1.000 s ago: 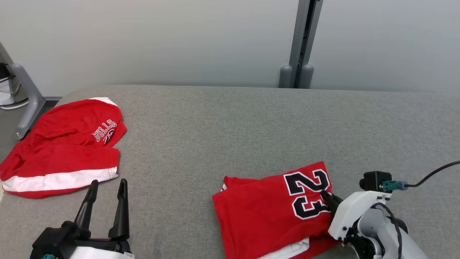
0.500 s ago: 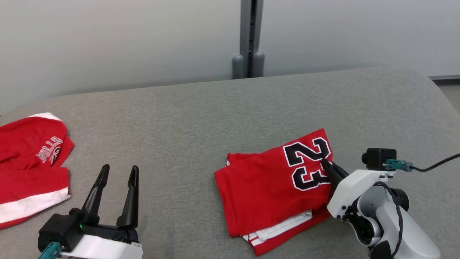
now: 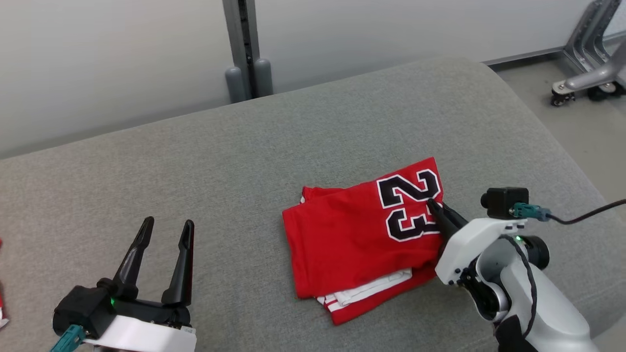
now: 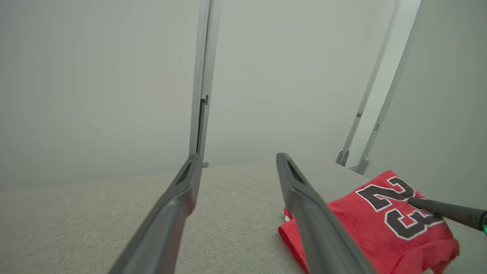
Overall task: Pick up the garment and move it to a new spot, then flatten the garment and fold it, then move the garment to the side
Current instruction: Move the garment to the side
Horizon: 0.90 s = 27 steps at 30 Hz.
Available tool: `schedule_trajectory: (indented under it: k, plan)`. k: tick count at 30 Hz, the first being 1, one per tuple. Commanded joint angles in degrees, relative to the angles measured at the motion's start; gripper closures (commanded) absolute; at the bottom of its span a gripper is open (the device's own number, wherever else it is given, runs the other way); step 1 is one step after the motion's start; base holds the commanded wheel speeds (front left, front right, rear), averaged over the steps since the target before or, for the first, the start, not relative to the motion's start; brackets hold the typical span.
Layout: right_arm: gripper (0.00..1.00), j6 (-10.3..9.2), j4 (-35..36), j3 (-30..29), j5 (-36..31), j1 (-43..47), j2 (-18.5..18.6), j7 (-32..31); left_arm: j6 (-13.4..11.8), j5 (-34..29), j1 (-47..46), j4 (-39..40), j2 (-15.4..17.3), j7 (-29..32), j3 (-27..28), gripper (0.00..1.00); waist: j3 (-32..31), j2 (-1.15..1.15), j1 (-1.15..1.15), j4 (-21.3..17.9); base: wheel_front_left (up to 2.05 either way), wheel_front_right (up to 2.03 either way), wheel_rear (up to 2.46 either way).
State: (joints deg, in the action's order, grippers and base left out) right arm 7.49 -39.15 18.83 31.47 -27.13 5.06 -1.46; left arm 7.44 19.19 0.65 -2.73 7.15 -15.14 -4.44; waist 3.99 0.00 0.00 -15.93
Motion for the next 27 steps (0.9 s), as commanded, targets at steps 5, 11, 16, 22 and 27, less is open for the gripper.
schedule_trajectory:
  k: [5,11,16,22,27]
  plan:
    - [1.0,0.01,-1.37,2.32,-2.89,-5.93,-0.27,1.96,0.08,0.46,-1.85,1.04,1.92,0.04,-0.67,0.0,4.14,0.0,0.0,-2.63,0.0,0.0,0.0]
    - [1.0,0.01,-5.93,2.26,-3.44,-14.98,-0.45,4.5,0.08,1.46,-3.59,1.92,5.12,0.04,-1.68,0.0,9.09,0.0,0.0,-1.97,0.0,0.0,0.0]
    - [1.0,0.01,-12.95,-2.07,-5.2,-24.71,0.97,7.87,0.08,2.76,-5.64,3.4,9.04,0.04,-2.2,0.0,14.6,0.0,0.0,0.01,0.0,0.0,0.0]
    - [1.0,0.01,-20.98,-9.95,-10.39,-32.26,3.06,11.09,0.08,4.07,-7.54,5.03,12.16,0.04,-2.14,0.0,19.5,0.0,0.0,1.14,0.0,0.0,0.0]
    - [1.0,0.01,-26.79,-15.57,-15.46,-34.76,3.86,12.48,0.08,4.51,-7.9,5.56,13.02,0.05,-1.63,0.0,20.57,0.0,0.0,0.86,0.0,0.0,0.0]
